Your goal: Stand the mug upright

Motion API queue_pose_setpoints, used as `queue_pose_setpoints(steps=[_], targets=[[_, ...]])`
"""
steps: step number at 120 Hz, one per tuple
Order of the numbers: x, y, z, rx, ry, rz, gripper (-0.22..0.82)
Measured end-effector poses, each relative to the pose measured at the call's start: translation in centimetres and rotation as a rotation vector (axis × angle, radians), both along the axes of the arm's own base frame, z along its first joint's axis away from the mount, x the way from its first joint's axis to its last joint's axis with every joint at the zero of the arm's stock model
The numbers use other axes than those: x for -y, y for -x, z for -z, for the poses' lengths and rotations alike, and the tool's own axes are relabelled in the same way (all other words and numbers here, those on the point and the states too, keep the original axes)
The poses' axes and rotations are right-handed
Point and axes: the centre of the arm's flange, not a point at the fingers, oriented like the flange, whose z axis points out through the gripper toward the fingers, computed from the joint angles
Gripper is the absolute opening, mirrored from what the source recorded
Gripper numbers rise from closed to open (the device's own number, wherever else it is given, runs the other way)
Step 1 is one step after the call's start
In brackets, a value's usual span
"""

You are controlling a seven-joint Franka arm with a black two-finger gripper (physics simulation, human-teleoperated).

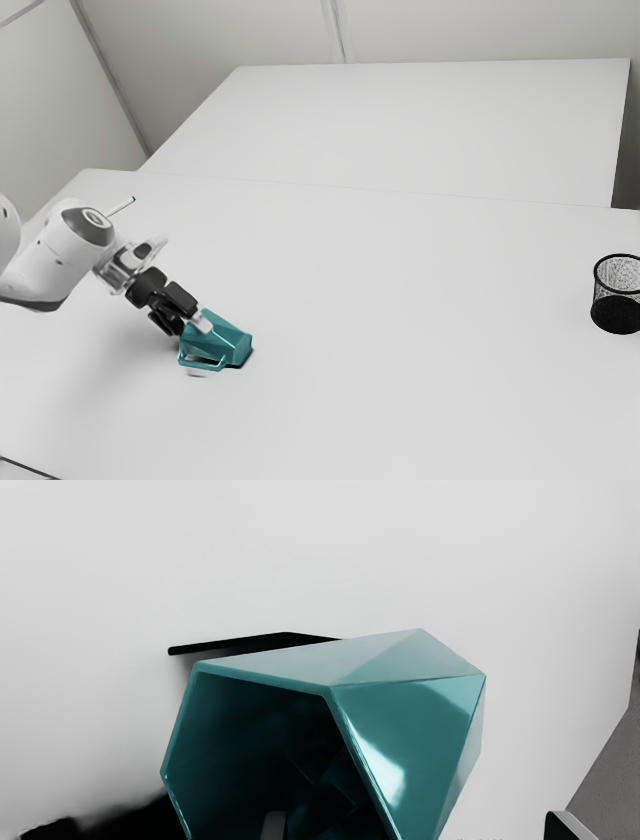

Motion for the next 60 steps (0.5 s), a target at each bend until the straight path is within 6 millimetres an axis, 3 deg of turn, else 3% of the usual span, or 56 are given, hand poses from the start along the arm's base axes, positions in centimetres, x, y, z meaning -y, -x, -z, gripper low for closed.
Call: queue_pose_setpoints(steps=[24, 60], targets=[[0.9, 0.9, -0.6, 0.019, 0.009, -0.005, 0.50], [1.6, 0.5, -1.8, 0.042, 0.003, 0.000, 0.16]])
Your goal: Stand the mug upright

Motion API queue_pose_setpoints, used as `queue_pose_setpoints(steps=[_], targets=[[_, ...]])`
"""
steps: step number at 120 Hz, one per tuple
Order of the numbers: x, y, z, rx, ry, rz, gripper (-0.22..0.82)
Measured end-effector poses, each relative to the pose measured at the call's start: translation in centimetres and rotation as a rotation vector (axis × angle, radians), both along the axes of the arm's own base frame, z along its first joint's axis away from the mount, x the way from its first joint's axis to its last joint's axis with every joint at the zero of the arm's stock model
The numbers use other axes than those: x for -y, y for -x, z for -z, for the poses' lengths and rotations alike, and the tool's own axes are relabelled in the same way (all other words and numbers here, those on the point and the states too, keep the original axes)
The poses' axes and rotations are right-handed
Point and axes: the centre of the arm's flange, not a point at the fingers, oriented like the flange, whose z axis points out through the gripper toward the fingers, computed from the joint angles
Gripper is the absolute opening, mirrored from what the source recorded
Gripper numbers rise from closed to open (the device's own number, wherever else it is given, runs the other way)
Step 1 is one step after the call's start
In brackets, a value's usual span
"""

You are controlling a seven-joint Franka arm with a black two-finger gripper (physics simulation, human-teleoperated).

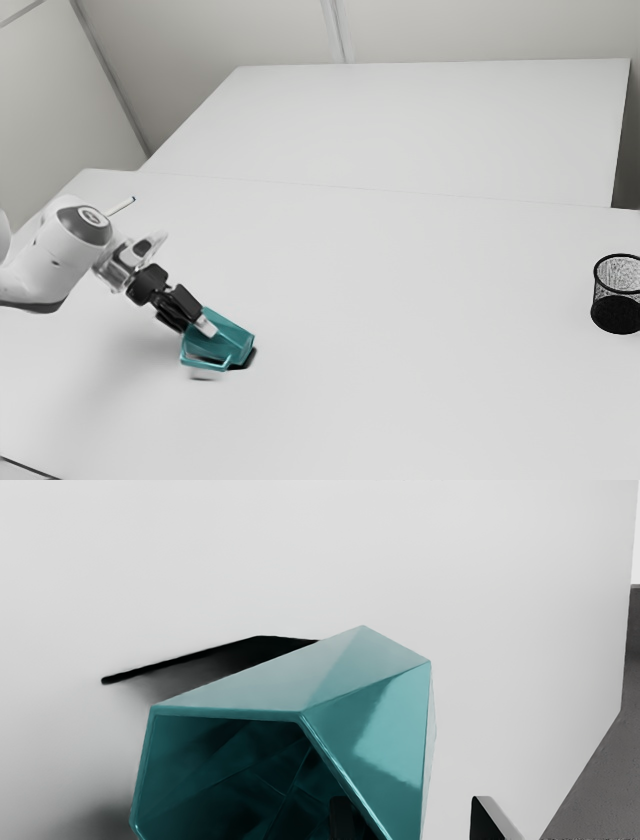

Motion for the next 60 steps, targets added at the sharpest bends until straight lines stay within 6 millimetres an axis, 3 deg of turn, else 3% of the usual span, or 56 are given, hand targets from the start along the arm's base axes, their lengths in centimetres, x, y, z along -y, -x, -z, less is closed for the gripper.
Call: queue_pose_setpoints(steps=[29, 60], targets=[[1.7, -0.5, -1.2, 0.011, -0.005, 0.024, -0.08], [2.7, -0.7, -2.1, 0.014, -0.017, 0.037, -0.14]])
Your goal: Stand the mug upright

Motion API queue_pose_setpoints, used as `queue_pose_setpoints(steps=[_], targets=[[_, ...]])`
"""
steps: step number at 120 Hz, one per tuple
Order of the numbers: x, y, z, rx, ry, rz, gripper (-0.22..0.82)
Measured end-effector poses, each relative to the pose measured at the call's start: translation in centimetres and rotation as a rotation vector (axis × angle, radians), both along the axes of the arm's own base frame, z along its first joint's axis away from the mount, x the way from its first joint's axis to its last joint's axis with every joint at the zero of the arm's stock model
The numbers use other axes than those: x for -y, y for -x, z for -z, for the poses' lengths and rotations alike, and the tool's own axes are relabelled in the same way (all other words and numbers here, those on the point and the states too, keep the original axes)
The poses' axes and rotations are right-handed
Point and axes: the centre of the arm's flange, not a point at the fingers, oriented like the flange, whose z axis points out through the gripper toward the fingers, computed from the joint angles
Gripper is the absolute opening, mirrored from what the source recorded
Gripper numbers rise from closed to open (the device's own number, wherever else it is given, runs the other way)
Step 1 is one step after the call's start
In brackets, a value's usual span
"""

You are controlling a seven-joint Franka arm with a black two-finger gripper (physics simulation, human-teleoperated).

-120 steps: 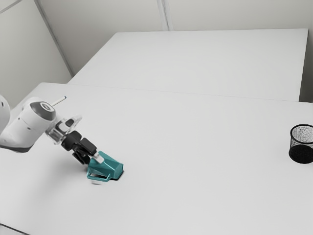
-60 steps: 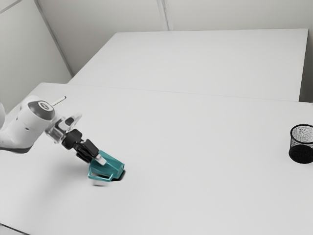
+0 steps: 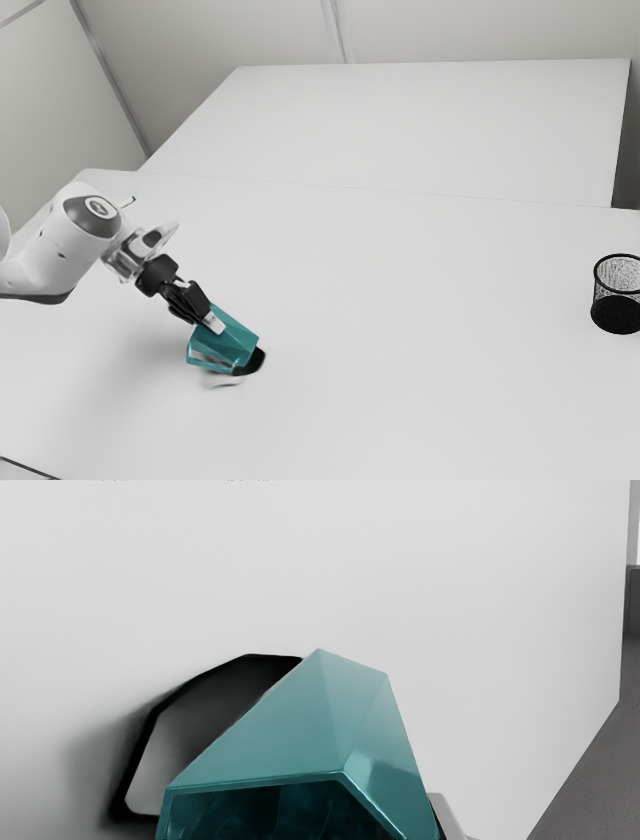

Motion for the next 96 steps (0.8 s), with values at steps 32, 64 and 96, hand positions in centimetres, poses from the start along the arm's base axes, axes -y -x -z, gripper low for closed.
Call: queue_pose_setpoints(steps=[32, 64, 96], targets=[[1.0, -0.3, -3.6, 0.073, -0.097, 0.050, -0.16], [6.5, -1.4, -6.4, 0.178, -0.352, 0.264, -0.18], [10.1, -2.8, -7.3, 0.288, -0.583, 0.412, -0.18]])
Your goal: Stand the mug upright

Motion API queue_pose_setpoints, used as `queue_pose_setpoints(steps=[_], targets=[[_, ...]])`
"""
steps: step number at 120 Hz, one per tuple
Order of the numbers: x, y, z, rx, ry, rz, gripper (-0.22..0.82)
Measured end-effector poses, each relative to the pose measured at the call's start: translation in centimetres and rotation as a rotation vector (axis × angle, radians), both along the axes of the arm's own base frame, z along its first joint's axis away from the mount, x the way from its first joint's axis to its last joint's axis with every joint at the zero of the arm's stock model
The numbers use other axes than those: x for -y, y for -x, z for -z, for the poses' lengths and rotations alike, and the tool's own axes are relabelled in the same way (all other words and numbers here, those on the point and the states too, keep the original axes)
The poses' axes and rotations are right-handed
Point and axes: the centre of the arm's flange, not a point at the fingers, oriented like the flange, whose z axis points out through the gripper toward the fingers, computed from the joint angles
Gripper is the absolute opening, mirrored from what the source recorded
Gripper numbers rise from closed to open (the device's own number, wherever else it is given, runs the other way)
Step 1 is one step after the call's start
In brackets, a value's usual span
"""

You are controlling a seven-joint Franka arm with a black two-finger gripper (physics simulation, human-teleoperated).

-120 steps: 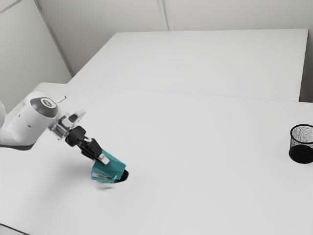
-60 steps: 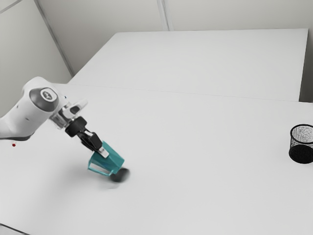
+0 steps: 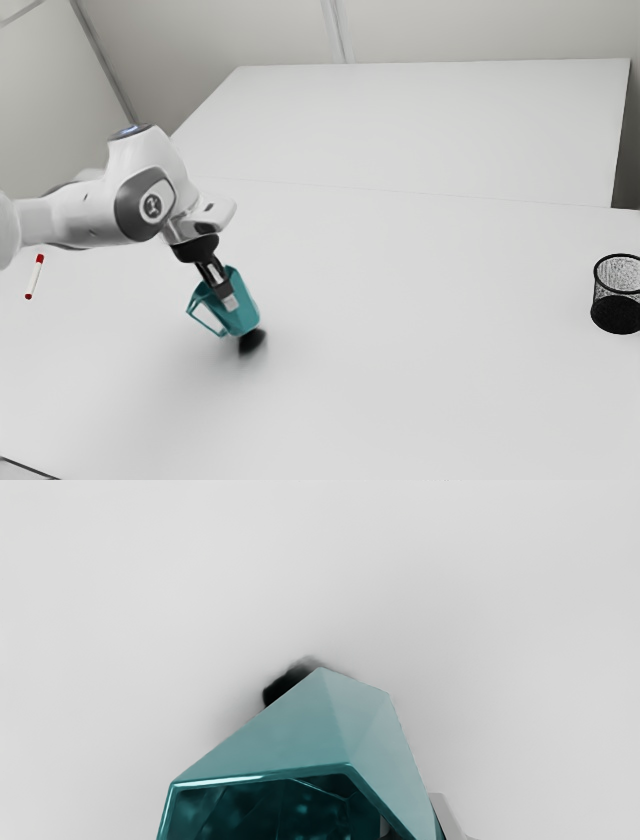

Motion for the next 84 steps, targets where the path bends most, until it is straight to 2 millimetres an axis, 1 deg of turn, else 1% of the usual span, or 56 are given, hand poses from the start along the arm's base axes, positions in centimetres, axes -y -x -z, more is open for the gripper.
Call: queue_pose_setpoints(steps=[13, 31, 47, 63, 84], targets=[[2.2, -0.3, -0.2, 0.040, -0.087, 0.064, -0.18], [4.4, -0.7, -0.2, 0.087, -0.172, 0.106, -0.18], [5.2, -1.1, 0.2, 0.113, -0.200, 0.096, -0.18], [6.0, -1.5, 1.0, 0.126, -0.211, 0.084, -0.18], [7.7, -2.1, 1.9, 0.137, -0.209, 0.071, -0.18]])
